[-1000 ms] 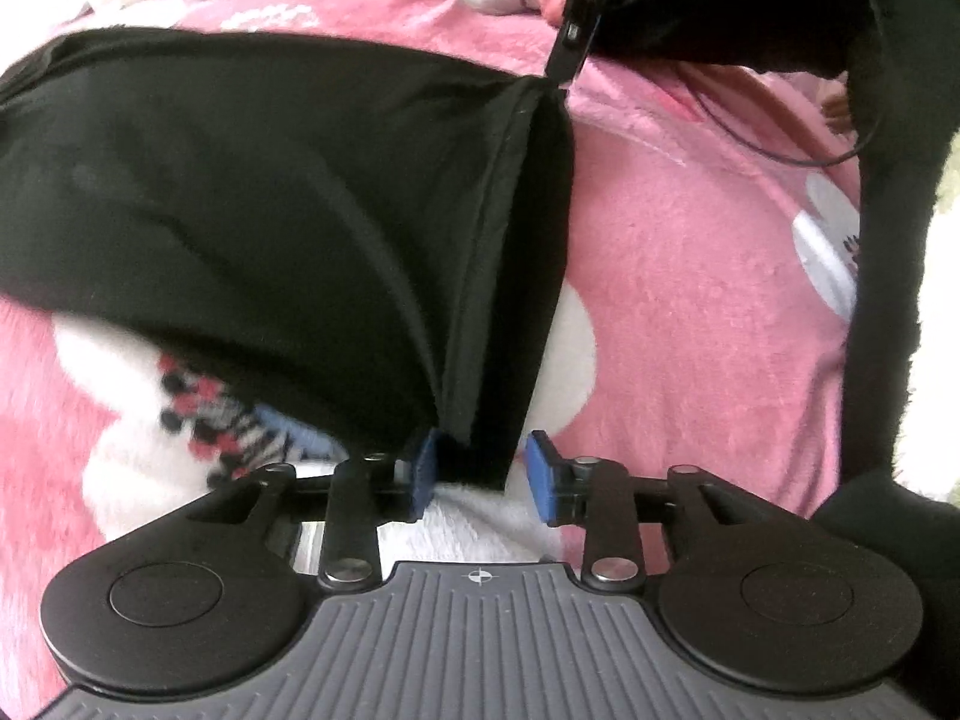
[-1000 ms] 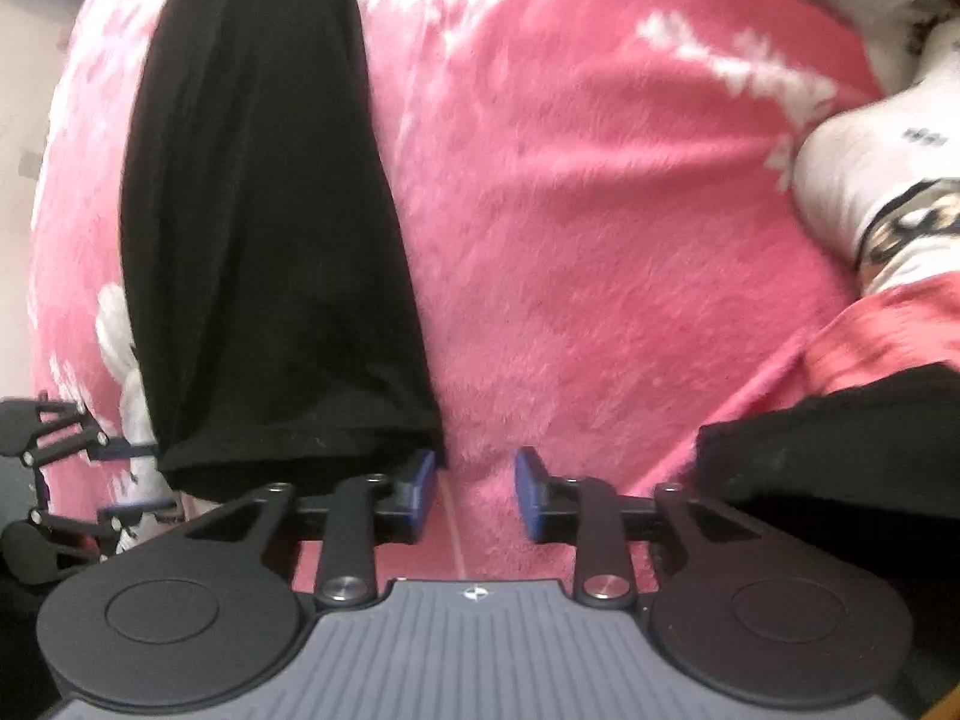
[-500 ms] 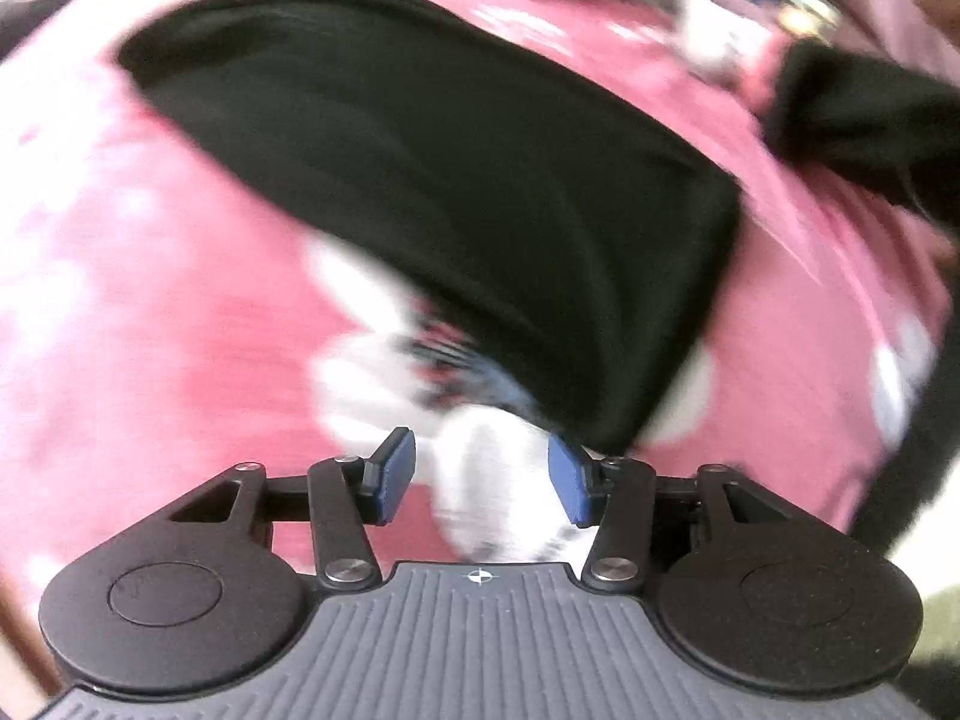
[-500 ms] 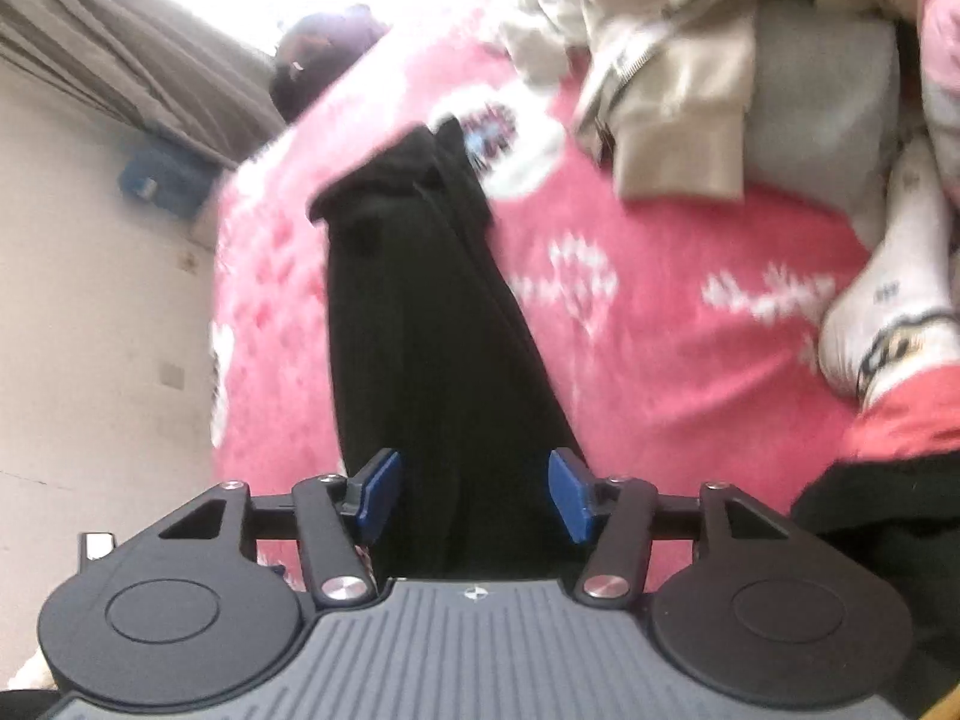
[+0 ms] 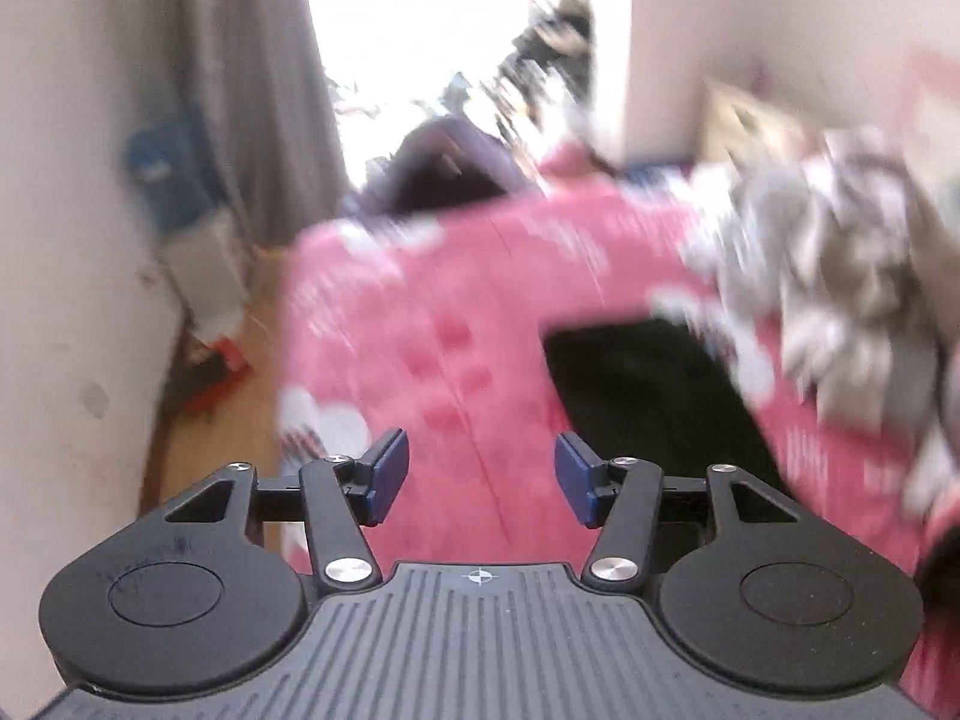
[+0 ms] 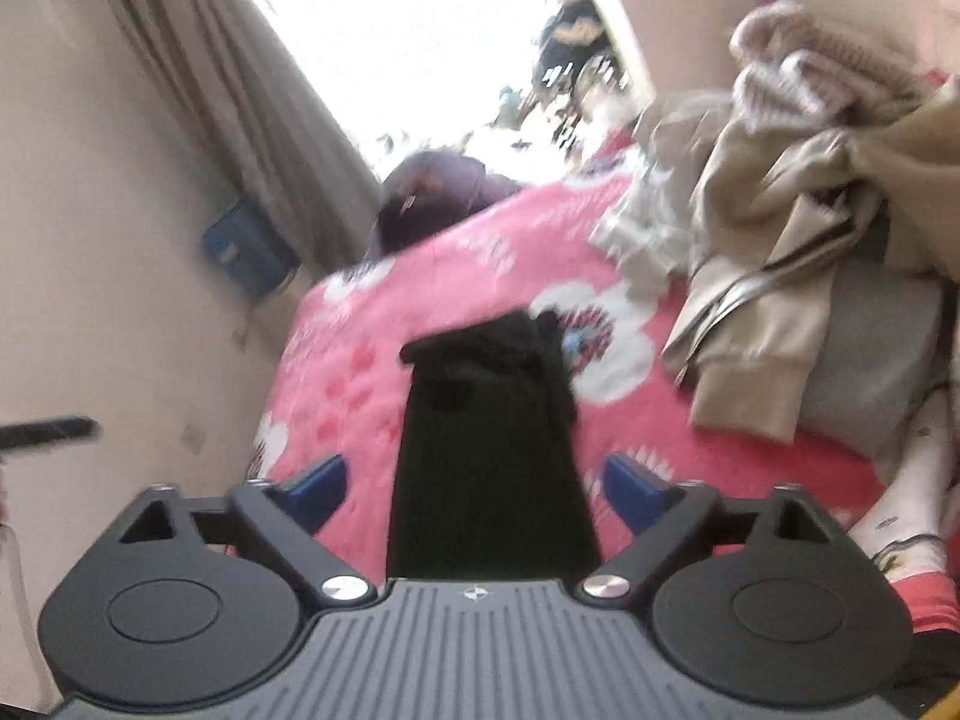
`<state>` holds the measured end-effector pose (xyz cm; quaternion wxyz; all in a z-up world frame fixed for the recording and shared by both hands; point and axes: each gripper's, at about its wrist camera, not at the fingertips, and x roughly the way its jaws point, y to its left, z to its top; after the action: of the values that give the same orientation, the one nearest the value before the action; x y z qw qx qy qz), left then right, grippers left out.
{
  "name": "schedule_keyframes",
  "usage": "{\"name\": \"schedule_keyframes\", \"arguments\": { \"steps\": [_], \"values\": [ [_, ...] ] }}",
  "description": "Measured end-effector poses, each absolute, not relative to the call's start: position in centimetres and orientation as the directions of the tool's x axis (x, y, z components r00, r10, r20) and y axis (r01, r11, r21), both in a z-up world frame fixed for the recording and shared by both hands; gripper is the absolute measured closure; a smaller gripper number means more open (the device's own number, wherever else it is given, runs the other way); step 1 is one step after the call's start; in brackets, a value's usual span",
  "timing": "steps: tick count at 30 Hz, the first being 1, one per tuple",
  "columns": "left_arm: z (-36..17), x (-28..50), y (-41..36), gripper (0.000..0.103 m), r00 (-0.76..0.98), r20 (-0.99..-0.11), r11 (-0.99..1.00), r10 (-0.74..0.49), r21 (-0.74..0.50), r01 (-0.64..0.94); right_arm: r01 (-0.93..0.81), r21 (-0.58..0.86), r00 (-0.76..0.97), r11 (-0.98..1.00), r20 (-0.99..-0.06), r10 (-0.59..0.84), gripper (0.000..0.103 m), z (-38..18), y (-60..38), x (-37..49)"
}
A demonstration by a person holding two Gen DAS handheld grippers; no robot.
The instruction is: Fold clothes
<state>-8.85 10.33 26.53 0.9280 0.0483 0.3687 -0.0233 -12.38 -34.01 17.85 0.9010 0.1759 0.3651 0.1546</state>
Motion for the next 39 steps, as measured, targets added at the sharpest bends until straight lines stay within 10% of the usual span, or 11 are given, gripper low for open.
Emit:
{"name": "schedule_keyframes", "arguments": {
  "steps": [9, 19, 30, 39],
  "values": [
    [32.1, -11.1, 7.3, 0.029, 0.861, -0.494, 0.993, -0.122, -0.058, 0.107, -0.14, 0.352, 0.73, 0.926, -0.594, 0.336, 0.0, 17.0, -34.6, -14.4],
    [17.4, -12.8, -0.2, 0.013, 0.774, -0.31, 0.803, -0.553, -0.448, 0.394, -0.031, 0.234, 0.939, 0.972, -0.327, 0.108, 0.0, 17.8, -34.8, -20.5],
    [-1.2, -16.5, 4.2, 0.021, 0.539, -0.686, 0.851, -0.488, -0.511, 0.12, 0.198, 0.222, 0.783, 0.955, -0.622, -0.018, 0.01, 6.6, -32.6, -24.9],
    [-3.5, -20.4, 4.4, 0.029, 0.422, -0.786, 0.892, -0.451, -0.392, 0.224, -0.115, 0.088, 0.664, 0.99, -0.734, 0.142, 0.03, 4.6, -27.8, -22.4]
  ]
}}
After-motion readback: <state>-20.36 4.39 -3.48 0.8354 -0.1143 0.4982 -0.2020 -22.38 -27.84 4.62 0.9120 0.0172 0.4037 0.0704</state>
